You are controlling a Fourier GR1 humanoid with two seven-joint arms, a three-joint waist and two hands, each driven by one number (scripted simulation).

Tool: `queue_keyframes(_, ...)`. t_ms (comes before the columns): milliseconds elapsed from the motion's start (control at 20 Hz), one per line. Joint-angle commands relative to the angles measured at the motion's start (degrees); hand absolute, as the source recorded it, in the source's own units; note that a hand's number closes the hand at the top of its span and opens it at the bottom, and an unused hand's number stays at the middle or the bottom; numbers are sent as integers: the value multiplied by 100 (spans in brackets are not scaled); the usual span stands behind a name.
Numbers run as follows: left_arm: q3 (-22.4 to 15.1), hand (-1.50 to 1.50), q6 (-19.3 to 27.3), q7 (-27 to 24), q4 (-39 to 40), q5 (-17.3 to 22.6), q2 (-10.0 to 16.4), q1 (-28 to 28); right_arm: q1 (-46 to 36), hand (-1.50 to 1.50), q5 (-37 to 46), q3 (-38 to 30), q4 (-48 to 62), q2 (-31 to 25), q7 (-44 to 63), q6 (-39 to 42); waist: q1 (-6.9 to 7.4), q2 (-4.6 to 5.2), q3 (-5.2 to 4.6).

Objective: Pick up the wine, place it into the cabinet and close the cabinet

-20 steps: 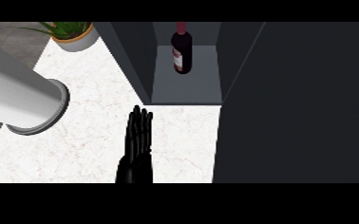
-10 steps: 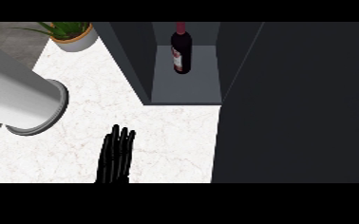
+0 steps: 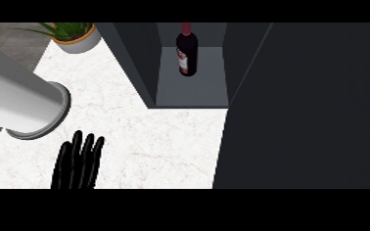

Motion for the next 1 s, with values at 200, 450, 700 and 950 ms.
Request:
queue_keyframes(200,960,-150,-562,-227,-505,545,532,693,748,150,-604,1012,-971,67,513,78,18,-21,-3)
queue_keyframes(450,1497,-150,-872,-228,-437,878,665,876,809,150,114,2233,-1347,-2,569,148,-39,-37,-9)
queue_keyframes(700,2300,-150,-1626,-323,-423,1309,1167,1452,622,150,570,2894,-1153,189,530,-144,14,-34,-8)
queue_keyframes(950,2754,-150,-1888,-122,-477,1539,1400,1536,-143,150,1109,3723,-922,394,731,-1146,3,-36,-17)
